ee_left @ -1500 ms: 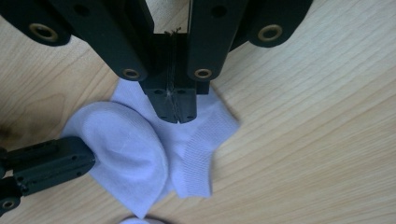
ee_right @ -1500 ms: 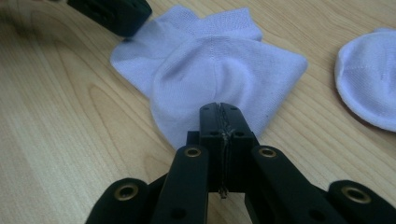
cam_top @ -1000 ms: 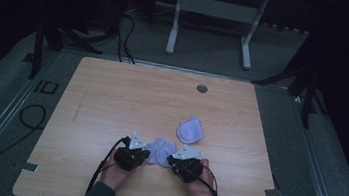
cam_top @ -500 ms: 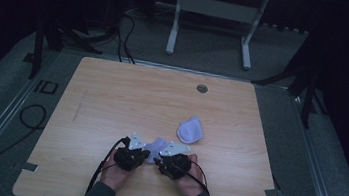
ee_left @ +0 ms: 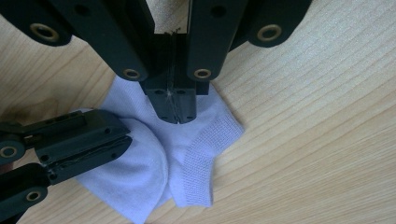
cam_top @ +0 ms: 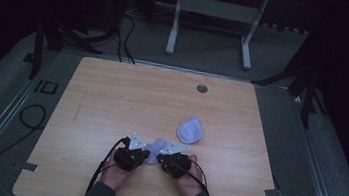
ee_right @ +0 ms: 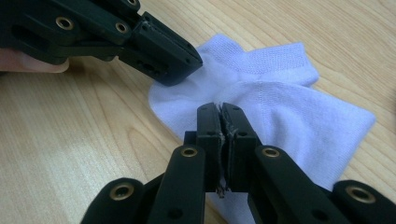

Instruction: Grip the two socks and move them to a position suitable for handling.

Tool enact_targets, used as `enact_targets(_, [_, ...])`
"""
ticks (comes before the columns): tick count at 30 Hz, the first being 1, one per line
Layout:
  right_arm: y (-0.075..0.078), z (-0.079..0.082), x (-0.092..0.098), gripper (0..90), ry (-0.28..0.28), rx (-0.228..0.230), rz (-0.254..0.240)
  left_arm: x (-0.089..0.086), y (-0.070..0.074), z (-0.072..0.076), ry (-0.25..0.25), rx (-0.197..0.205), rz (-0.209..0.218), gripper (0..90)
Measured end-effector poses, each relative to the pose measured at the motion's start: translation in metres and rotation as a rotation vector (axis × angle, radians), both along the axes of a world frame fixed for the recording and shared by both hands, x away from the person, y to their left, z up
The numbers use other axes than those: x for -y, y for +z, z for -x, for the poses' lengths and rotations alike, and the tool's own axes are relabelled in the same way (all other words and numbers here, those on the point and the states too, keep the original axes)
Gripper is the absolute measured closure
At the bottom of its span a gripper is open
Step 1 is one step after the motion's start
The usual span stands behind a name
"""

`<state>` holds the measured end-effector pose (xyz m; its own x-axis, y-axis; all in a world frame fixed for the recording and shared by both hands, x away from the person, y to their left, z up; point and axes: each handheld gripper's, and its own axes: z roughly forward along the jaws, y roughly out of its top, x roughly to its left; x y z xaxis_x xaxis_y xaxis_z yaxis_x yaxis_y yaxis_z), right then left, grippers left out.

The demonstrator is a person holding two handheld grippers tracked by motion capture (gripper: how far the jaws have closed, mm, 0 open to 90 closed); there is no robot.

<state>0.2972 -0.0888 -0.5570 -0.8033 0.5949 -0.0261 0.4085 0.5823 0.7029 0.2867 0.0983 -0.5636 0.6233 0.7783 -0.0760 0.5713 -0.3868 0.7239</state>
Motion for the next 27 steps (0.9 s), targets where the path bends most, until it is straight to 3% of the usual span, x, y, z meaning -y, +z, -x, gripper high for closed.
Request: enact_targets(27, [0.006, 0.001, 0.04, 86.7, -0.099, 0.013, -0.023, -0.001, 0.0, 0.001, 0.005, 0.0, 0.001, 89.5])
